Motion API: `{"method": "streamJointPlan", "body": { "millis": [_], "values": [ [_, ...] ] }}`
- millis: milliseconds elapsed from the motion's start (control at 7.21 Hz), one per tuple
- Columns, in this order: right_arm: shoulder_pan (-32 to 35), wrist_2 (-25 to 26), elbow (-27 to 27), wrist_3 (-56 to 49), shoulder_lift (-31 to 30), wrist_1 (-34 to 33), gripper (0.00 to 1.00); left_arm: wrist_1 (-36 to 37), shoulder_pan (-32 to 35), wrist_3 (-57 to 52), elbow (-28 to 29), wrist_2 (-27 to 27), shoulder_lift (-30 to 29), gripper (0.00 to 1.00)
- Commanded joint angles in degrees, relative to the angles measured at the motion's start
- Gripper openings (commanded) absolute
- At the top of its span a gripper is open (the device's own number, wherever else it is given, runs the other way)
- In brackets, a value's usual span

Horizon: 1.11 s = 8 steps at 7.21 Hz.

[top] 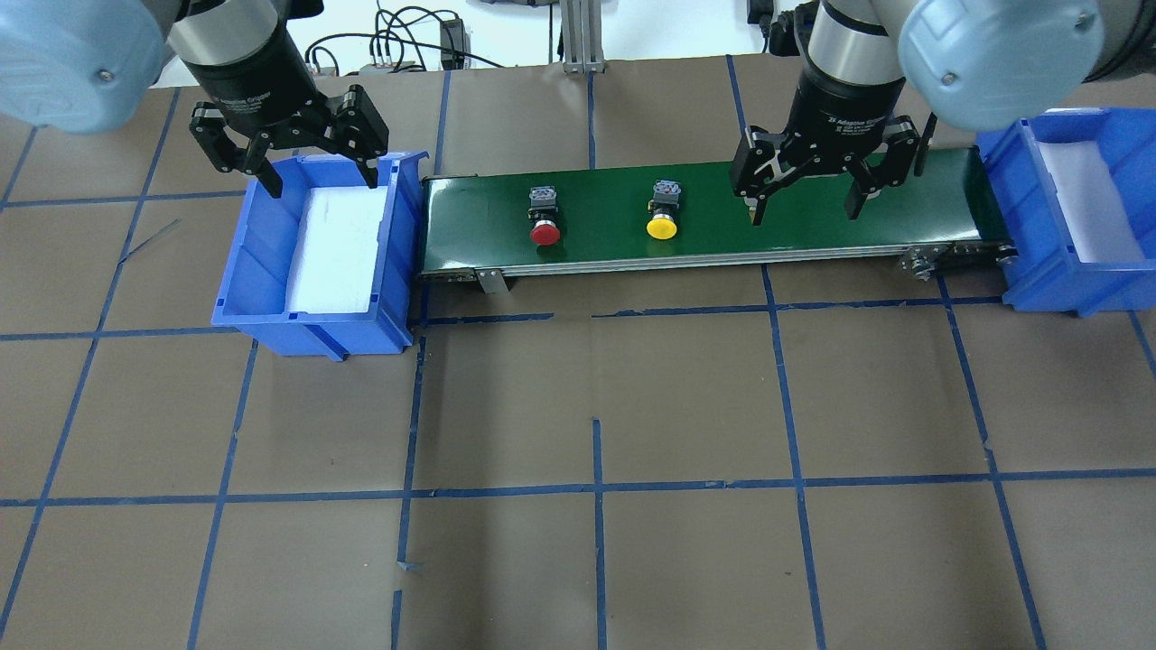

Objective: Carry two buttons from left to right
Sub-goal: 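Raise the left gripper back above the empty bin while the belt carries buttons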

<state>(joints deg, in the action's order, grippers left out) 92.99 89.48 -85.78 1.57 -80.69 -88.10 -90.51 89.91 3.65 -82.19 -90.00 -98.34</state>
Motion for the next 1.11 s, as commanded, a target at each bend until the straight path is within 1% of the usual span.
{"method": "streamJointPlan", "body": {
  "millis": [0, 277, 416, 555, 693, 832, 971],
  "values": [
    [0.00, -0.09, 0.00, -0.08, 0.00, -0.06, 1.00, 0.59, 0.36, 0.12, 0.62, 1.83, -0.28, 1.00],
    [0.00, -0.09, 0.00, -0.08, 0.09, -0.06, 1.00, 2.17, -0.69, -0.05, 1.41, 1.85, -0.98, 1.00],
    [0.00, 0.00, 0.00, -0.16, 0.09, -0.32, 1.00, 4.88, -0.70, 0.21, 0.54, 1.84, -2.90, 1.00],
    [0.00, -0.09, 0.00, -0.08, 0.09, -0.06, 1.00, 5.69, -0.61, -0.05, 1.32, 1.93, -4.31, 1.00],
    [0.00, 0.00, 0.00, -0.16, 0.18, -0.23, 1.00, 5.61, -0.52, -0.14, 0.63, 1.93, -4.76, 1.00],
    [-0.09, 0.17, 0.00, 0.01, 0.18, -0.06, 1.00, 5.78, -0.35, -0.57, 1.58, 2.11, -5.28, 1.00],
    [0.00, 0.17, 0.00, -0.16, 0.09, -0.40, 1.00, 5.35, 0.44, -1.88, 0.81, 1.67, -2.94, 1.00]
  ]
}}
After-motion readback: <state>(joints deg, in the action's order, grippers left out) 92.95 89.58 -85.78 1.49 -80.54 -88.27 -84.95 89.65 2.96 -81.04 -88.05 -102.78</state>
